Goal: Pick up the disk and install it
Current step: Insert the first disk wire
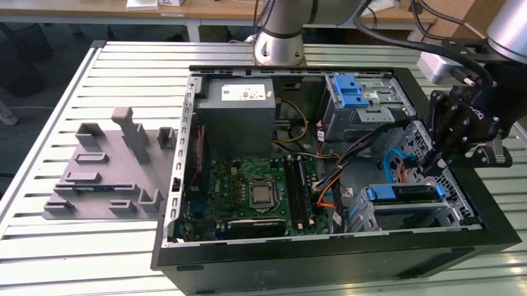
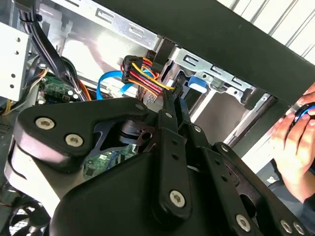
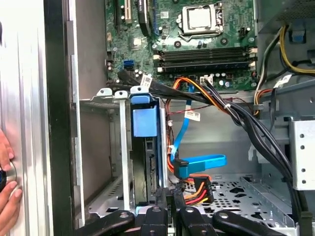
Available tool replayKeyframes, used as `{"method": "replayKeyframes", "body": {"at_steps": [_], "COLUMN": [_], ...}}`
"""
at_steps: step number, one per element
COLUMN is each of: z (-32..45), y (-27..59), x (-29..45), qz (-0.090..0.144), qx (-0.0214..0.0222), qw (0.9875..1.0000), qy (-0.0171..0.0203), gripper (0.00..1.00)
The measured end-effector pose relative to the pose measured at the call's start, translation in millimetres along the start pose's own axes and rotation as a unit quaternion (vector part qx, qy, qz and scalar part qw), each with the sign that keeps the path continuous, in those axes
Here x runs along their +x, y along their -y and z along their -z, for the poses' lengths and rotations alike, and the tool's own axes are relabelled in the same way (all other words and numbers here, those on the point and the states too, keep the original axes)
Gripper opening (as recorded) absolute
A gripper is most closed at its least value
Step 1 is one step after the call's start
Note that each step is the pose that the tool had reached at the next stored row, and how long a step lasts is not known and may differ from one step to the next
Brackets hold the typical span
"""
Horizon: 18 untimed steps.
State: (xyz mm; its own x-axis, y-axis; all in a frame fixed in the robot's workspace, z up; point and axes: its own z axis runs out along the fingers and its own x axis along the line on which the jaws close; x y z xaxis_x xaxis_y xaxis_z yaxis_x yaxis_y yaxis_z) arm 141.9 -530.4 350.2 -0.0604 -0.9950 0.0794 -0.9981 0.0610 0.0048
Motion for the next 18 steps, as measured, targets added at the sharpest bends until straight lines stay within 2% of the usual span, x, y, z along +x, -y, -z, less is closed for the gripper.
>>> {"method": "replayKeyframes", "body": {"at_steps": [5, 11, 18], "z": [-1.6, -5.3, -10.0], "y": [-7.8, -8.9, -14.7], "x": [3.2, 9.1, 10.4], "qz": [0.001, 0.006, 0.013], "qx": [0.0055, 0.0097, 0.0157], "qw": [1.0000, 0.9999, 0.9998], "qy": [0.0009, 0.0032, 0.0064], "gripper": [0.16, 0.16, 0.16]}}
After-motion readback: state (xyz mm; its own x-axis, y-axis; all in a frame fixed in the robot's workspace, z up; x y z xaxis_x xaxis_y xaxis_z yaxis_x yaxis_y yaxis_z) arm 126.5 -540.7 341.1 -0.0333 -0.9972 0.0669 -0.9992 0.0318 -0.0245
